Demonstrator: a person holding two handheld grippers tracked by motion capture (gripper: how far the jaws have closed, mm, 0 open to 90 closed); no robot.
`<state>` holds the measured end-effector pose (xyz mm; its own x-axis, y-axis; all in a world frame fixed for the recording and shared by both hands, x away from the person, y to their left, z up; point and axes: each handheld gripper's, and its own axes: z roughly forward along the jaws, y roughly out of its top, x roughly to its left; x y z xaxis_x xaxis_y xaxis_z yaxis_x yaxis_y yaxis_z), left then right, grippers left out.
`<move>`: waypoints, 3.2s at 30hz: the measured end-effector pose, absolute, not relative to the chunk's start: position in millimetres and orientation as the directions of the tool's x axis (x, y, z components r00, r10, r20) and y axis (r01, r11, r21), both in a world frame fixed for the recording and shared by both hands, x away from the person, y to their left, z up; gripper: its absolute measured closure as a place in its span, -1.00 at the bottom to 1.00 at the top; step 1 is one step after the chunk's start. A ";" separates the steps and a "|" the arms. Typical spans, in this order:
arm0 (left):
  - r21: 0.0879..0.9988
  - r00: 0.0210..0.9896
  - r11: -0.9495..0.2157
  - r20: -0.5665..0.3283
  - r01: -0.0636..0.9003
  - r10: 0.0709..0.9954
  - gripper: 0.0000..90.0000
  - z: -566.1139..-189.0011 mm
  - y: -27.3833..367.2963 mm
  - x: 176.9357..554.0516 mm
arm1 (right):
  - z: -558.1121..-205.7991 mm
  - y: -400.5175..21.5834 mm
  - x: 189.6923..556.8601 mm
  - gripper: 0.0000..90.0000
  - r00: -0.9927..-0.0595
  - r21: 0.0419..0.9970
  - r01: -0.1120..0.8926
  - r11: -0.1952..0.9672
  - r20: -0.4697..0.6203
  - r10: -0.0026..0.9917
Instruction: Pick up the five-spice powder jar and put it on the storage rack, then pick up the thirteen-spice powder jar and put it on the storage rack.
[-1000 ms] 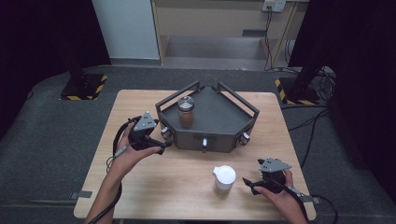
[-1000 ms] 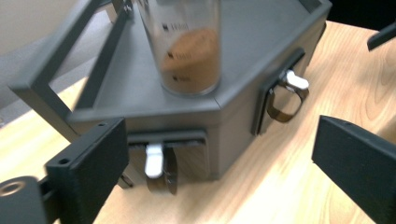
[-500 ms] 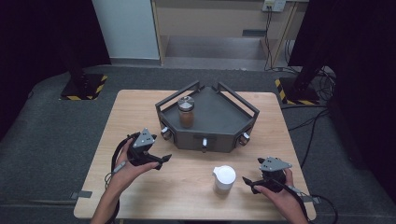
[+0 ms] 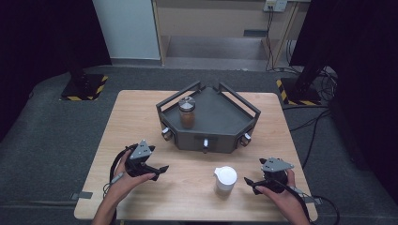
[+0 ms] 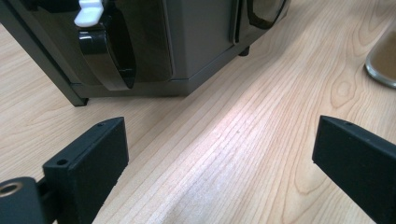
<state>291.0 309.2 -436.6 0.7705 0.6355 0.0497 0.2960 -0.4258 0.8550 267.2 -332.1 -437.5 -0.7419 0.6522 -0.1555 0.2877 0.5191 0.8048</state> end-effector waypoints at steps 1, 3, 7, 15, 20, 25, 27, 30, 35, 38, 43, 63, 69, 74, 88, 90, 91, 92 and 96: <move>0.853 0.771 -0.429 0.052 0.297 0.635 -0.93 -437.2 309.1 291.4 | -437.5 -331.9 267.1 -0.89 -0.743 0.804 0.286 0.521 -0.158 0.651; 0.850 0.773 -0.432 0.048 0.301 0.632 -0.93 -438.5 309.0 292.9 | -437.5 -331.5 266.8 -0.89 -0.743 0.805 0.285 0.520 -0.156 0.651; 0.851 0.778 -0.435 0.051 0.294 0.626 -0.94 -442.8 308.6 294.0 | -437.9 -331.1 267.2 -0.89 -0.745 0.804 0.284 0.523 -0.158 0.648; 0.846 0.791 -0.444 0.044 0.295 0.610 -0.94 -446.4 312.4 297.2 | -439.0 -329.3 268.1 -0.89 -0.749 0.798 0.286 0.530 -0.159 0.644; 0.845 0.794 -0.449 0.048 0.292 0.606 -0.94 -447.0 313.9 297.8 | -439.6 -327.6 268.3 -0.89 -0.752 0.794 0.285 0.536 -0.162 0.639; 0.844 0.794 -0.451 0.050 0.291 0.606 -0.94 -446.9 315.9 297.7 | -439.6 -326.9 268.5 -0.89 -0.754 0.792 0.286 0.540 -0.162 0.637; 0.843 0.796 -0.452 0.048 0.292 0.603 -0.94 -447.1 317.2 297.9 | -440.0 -327.0 268.9 -0.89 -0.754 0.791 0.286 0.541 -0.162 0.636; 0.845 0.798 -0.449 0.045 0.291 0.601 -0.94 -447.9 318.6 298.4 | -440.6 -327.4 269.3 -0.89 -0.755 0.789 0.289 0.542 -0.160 0.636; 0.846 0.801 -0.450 0.046 0.287 0.597 -0.94 -448.2 319.7 298.6 | -441.1 -326.9 269.6 -0.89 -0.757 0.788 0.288 0.544 -0.160 0.633; 0.845 0.803 -0.452 0.047 0.286 0.595 -0.94 -448.5 320.2 298.8 | -441.1 -326.9 269.7 -0.89 -0.759 0.789 0.286 0.544 -0.160 0.632; 0.842 0.807 -0.460 0.052 0.281 0.589 -0.94 -448.4 320.3 299.5 | -441.4 -326.4 270.2 -0.89 -0.762 0.787 0.286 0.547 -0.159 0.628; 0.832 0.810 -0.481 0.068 0.276 0.582 -0.94 -447.6 317.1 299.7 | -441.0 -325.3 271.0 -0.89 -0.769 0.786 0.283 0.550 -0.157 0.619; 0.829 0.812 -0.488 0.073 0.274 0.579 -0.94 -447.1 315.5 300.1 | -440.9 -325.6 270.9 -0.89 -0.770 0.785 0.283 0.551 -0.156 0.619; 0.829 0.812 -0.490 0.077 0.270 0.578 -0.94 -446.9 314.6 300.1 | -440.1 -326.8 271.3 -0.89 -0.773 0.786 0.283 0.550 -0.153 0.616; 0.823 0.812 -0.495 0.075 0.277 0.579 -0.94 -448.5 313.7 303.2 | -434.7 -330.8 275.8 -0.91 -0.803 0.782 0.279 0.557 -0.128 0.582; 0.821 0.814 -0.500 0.078 0.276 0.576 -0.94 -448.3 312.9 303.2 | -434.2 -332.1 276.7 -0.91 -0.809 0.782 0.278 0.558 -0.122 0.575; 0.820 0.814 -0.503 0.080 0.275 0.575 -0.94 -448.1 312.5 303.0 | -433.6 -332.6 277.3 -0.91 -0.813 0.781 0.277 0.560 -0.120 0.570; 0.819 0.814 -0.503 0.079 0.275 0.575 -0.94 -448.2 312.3 303.0 | -433.2 -333.1 277.2 -0.90 -0.814 0.782 0.274 0.560 -0.121 0.568; 0.815 0.816 -0.508 0.080 0.277 0.572 -0.94 -448.5 311.4 303.6 | -430.6 -336.0 279.1 -0.92 -0.825 0.787 0.276 0.552 -0.100 0.556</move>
<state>303.6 311.4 -448.5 0.8161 0.5724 0.0796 0.2770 -0.5083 0.8154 279.1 -336.0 -430.6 -0.8251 0.5560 -0.1005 0.2763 0.5521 0.7867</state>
